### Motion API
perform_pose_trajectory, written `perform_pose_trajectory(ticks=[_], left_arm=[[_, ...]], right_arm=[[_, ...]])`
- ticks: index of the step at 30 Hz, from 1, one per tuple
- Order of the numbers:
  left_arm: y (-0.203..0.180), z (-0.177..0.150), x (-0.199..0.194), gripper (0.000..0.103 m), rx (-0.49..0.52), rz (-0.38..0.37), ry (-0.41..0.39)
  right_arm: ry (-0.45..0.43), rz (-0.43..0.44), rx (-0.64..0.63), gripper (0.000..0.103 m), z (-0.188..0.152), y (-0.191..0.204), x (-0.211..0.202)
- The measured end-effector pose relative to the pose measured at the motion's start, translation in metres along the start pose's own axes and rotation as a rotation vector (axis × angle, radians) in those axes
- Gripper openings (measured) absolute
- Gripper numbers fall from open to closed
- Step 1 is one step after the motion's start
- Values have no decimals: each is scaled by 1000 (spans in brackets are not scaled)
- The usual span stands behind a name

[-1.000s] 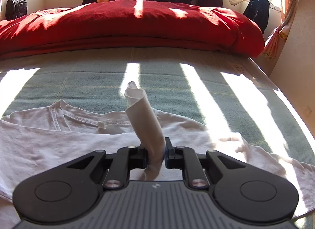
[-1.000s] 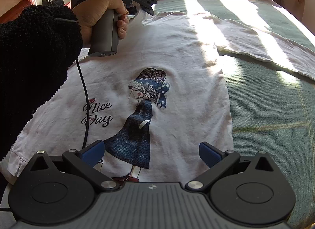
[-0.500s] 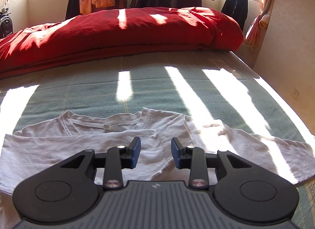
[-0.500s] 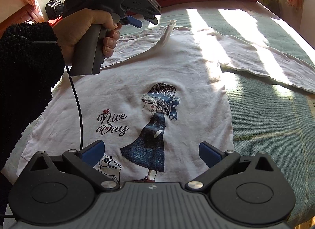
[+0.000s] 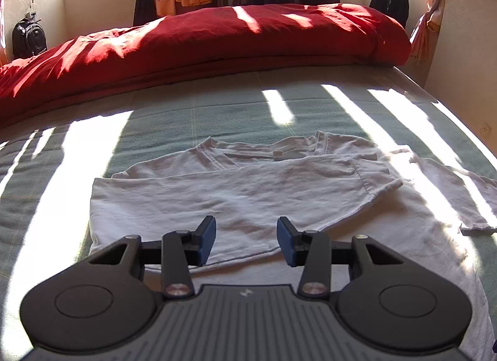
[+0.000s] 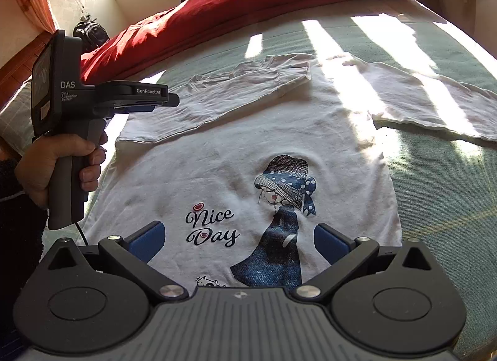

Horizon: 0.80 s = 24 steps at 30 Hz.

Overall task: Fold clothes
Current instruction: 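Move the open left tool to the folded side edge of the shirt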

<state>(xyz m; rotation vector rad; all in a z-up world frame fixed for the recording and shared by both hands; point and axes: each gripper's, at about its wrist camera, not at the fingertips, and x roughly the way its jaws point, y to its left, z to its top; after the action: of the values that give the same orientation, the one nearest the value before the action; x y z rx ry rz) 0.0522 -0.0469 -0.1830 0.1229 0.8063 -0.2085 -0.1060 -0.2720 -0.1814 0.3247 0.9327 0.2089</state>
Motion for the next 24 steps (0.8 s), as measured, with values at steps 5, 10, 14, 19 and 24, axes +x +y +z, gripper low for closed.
perform_pose_trajectory(ticks=[5, 10, 14, 19, 24], left_arm=[[54, -21, -6, 47, -18, 84, -17], [100, -48, 0, 49, -50, 135, 2], [108, -60, 12, 49, -20, 118, 6], [113, -62, 25, 50, -31, 151, -22], [133, -68, 31, 56, -112, 175, -20]], right_arm=[[-23, -5, -17, 103, 25, 13, 14], [-24, -1, -12, 103, 42, 18, 32], [-8, -1, -7, 103, 54, 19, 53], [-7, -3, -9, 103, 70, 18, 72], [-27, 2, -13, 103, 86, 13, 81]])
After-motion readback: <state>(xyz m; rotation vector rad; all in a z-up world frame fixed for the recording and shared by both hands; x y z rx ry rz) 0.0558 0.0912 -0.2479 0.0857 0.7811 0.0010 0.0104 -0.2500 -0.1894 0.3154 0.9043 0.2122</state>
